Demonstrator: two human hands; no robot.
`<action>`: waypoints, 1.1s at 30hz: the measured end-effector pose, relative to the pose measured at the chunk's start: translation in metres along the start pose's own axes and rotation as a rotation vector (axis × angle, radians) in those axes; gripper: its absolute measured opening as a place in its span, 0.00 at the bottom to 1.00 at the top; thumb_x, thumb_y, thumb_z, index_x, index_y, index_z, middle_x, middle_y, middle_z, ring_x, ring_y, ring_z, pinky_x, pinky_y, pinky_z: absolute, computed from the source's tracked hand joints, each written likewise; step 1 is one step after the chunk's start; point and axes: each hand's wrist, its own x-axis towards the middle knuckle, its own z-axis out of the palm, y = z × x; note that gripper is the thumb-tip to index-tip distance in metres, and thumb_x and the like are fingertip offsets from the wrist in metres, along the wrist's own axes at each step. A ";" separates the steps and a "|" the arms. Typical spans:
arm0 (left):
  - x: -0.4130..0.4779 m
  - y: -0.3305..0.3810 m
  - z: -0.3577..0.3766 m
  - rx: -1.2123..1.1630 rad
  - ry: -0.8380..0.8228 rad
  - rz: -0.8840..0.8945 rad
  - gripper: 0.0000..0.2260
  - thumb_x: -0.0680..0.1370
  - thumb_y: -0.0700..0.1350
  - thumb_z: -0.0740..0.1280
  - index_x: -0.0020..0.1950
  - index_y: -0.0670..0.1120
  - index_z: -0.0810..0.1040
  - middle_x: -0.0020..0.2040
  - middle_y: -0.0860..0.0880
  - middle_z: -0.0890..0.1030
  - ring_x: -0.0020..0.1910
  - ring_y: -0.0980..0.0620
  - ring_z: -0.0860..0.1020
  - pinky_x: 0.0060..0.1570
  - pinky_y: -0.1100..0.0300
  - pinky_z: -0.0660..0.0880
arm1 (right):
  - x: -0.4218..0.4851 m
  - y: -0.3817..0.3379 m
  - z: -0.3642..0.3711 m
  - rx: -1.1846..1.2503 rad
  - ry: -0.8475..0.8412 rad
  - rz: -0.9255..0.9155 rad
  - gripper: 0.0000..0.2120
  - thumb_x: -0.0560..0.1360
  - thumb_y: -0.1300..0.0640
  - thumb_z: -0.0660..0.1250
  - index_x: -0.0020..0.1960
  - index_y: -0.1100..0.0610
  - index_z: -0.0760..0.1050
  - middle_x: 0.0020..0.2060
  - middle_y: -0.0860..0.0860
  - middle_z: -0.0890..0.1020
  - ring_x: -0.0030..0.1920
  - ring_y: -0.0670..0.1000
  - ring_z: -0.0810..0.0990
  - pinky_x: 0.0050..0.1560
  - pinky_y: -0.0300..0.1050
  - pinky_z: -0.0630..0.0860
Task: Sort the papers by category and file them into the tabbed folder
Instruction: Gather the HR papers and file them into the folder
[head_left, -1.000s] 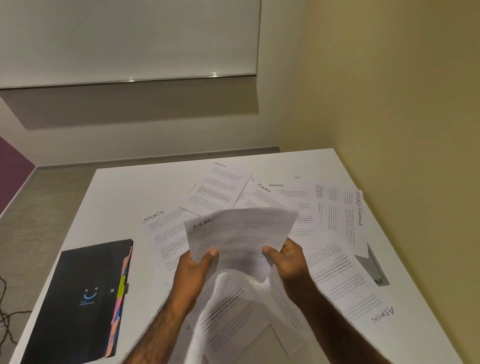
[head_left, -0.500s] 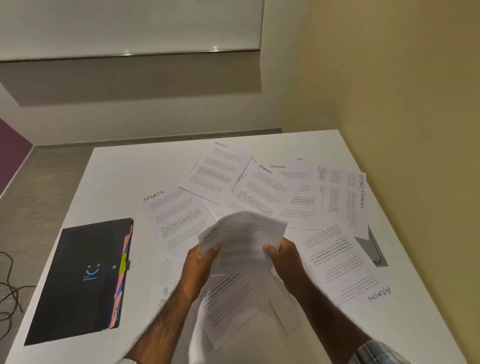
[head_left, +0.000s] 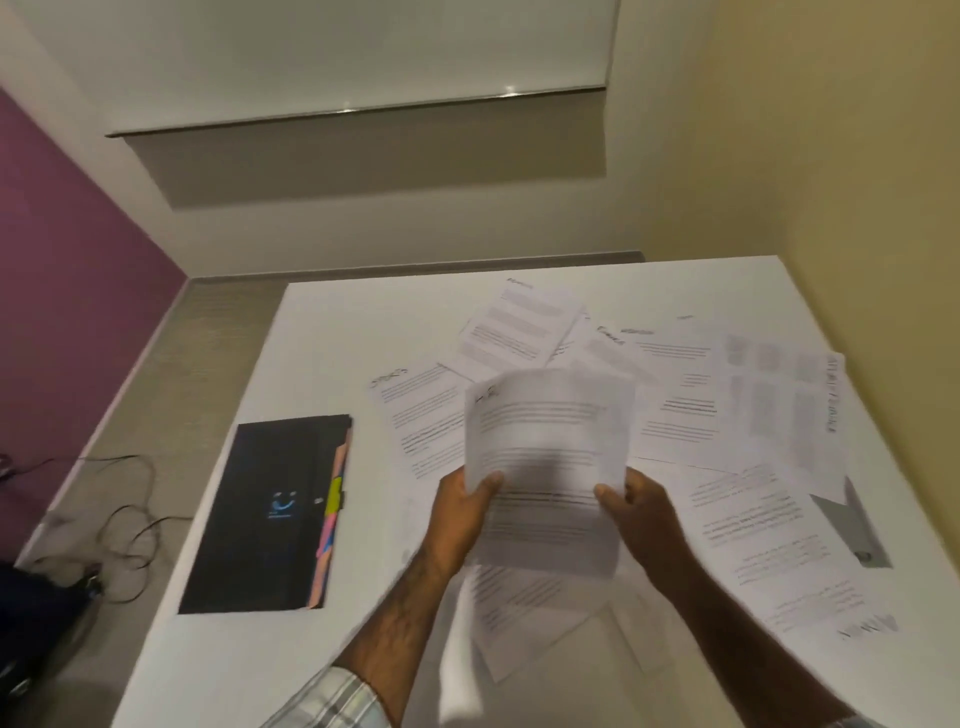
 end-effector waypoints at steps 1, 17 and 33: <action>0.000 0.001 -0.008 -0.024 0.017 -0.013 0.08 0.79 0.48 0.71 0.57 0.50 0.84 0.50 0.53 0.87 0.50 0.52 0.85 0.50 0.60 0.81 | -0.001 -0.003 0.006 0.017 -0.031 0.008 0.06 0.77 0.58 0.71 0.44 0.61 0.80 0.36 0.55 0.83 0.37 0.51 0.77 0.41 0.51 0.75; 0.014 -0.101 -0.248 0.485 0.286 -0.071 0.15 0.81 0.52 0.65 0.62 0.45 0.81 0.59 0.43 0.83 0.61 0.42 0.80 0.59 0.49 0.75 | -0.048 -0.061 0.187 0.079 -0.108 0.041 0.05 0.77 0.58 0.69 0.47 0.51 0.83 0.43 0.45 0.87 0.43 0.47 0.85 0.44 0.46 0.80; 0.029 -0.190 -0.282 1.159 -0.086 -0.116 0.53 0.71 0.75 0.63 0.83 0.47 0.43 0.84 0.41 0.43 0.82 0.36 0.45 0.77 0.34 0.48 | -0.095 -0.042 0.205 0.141 0.191 0.194 0.04 0.80 0.62 0.65 0.50 0.61 0.79 0.35 0.51 0.82 0.33 0.49 0.80 0.34 0.39 0.74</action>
